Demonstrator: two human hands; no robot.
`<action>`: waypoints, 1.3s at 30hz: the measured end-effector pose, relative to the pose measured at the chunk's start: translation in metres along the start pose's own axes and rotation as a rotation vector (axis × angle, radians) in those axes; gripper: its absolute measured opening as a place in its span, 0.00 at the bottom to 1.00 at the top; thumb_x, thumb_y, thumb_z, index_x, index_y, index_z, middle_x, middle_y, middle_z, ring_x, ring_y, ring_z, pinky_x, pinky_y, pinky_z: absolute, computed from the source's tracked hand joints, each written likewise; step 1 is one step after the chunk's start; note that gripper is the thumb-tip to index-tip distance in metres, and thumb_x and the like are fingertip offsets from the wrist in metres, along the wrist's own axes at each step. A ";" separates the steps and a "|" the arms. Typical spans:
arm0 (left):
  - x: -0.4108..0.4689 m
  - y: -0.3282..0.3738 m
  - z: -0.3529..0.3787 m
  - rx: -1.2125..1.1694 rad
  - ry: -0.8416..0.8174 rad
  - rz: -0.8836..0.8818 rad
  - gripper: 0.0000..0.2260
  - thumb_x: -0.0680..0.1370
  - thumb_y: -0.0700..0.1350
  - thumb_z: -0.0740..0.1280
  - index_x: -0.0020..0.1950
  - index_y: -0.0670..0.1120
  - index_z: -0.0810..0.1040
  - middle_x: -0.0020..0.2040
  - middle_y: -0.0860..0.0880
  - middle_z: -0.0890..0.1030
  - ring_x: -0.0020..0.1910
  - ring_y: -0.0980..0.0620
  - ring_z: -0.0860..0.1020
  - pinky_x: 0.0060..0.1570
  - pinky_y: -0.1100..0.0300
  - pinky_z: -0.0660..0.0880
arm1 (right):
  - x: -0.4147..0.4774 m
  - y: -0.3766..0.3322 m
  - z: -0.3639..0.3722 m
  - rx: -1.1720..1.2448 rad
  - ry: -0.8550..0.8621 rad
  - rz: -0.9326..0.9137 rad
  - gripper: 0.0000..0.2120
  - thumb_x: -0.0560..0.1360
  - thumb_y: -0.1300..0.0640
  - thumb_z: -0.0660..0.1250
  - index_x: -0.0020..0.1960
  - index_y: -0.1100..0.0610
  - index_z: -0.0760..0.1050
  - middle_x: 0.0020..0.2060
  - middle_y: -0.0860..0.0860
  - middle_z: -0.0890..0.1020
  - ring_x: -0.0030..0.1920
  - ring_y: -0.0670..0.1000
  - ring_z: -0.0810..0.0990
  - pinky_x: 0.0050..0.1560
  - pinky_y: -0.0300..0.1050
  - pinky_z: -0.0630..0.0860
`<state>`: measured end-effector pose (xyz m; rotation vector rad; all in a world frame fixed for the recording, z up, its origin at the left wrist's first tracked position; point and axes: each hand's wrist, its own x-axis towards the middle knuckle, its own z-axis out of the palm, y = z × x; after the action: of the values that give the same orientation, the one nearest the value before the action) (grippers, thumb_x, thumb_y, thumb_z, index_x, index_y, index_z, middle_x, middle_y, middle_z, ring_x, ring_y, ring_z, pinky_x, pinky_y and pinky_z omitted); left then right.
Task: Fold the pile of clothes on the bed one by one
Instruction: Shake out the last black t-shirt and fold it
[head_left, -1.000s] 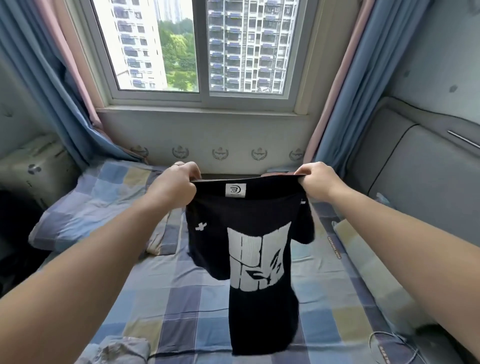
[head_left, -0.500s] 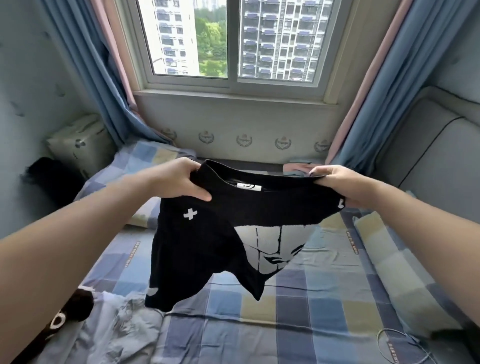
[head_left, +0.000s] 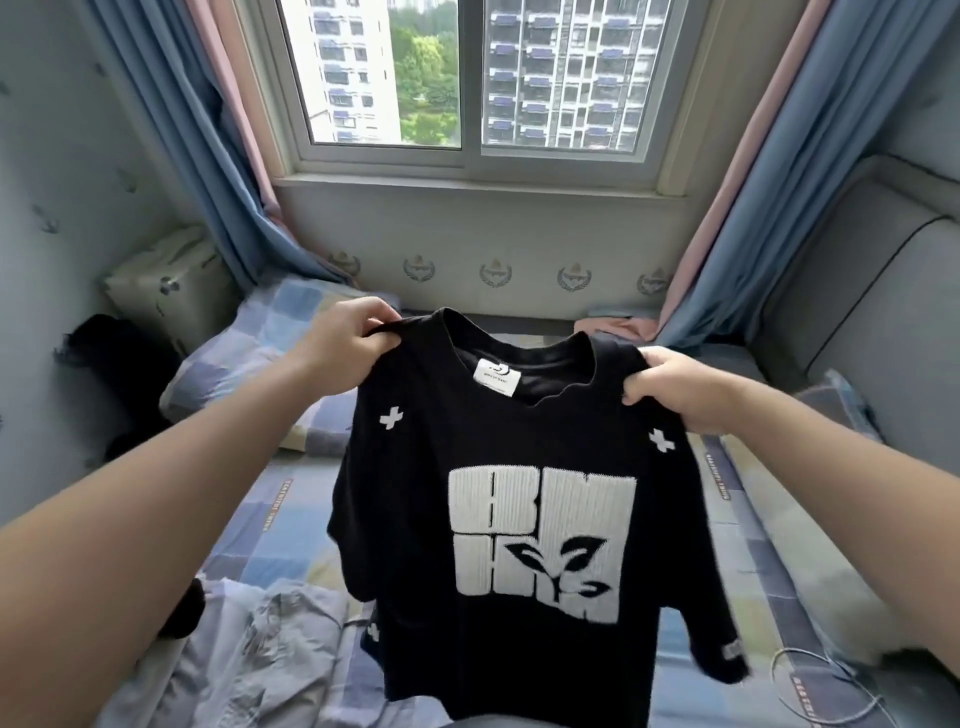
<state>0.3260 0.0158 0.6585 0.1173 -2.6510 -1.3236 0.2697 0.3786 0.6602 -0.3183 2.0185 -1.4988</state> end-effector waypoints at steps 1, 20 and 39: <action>0.001 0.003 0.004 -0.006 0.010 0.041 0.10 0.79 0.35 0.66 0.45 0.51 0.79 0.44 0.44 0.83 0.41 0.49 0.77 0.46 0.53 0.75 | 0.002 0.000 0.004 0.041 -0.036 -0.011 0.18 0.70 0.77 0.53 0.47 0.62 0.76 0.38 0.57 0.81 0.36 0.54 0.82 0.39 0.46 0.80; -0.007 0.034 0.062 0.457 -0.080 0.142 0.17 0.72 0.55 0.74 0.37 0.46 0.71 0.36 0.52 0.75 0.40 0.48 0.74 0.35 0.55 0.66 | 0.013 -0.019 0.027 -0.504 0.526 -0.306 0.09 0.74 0.63 0.63 0.36 0.58 0.67 0.28 0.49 0.68 0.31 0.49 0.65 0.33 0.44 0.64; 0.014 -0.006 0.077 -0.103 -0.191 -0.116 0.10 0.71 0.33 0.58 0.38 0.41 0.77 0.35 0.45 0.73 0.36 0.48 0.70 0.37 0.57 0.65 | 0.015 0.023 -0.028 -0.565 0.544 -0.113 0.12 0.79 0.61 0.57 0.38 0.63 0.69 0.34 0.52 0.73 0.37 0.52 0.70 0.39 0.48 0.64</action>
<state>0.2973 0.0708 0.6100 0.1387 -2.7616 -1.5787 0.2447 0.3999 0.6393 -0.2660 2.8990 -1.1228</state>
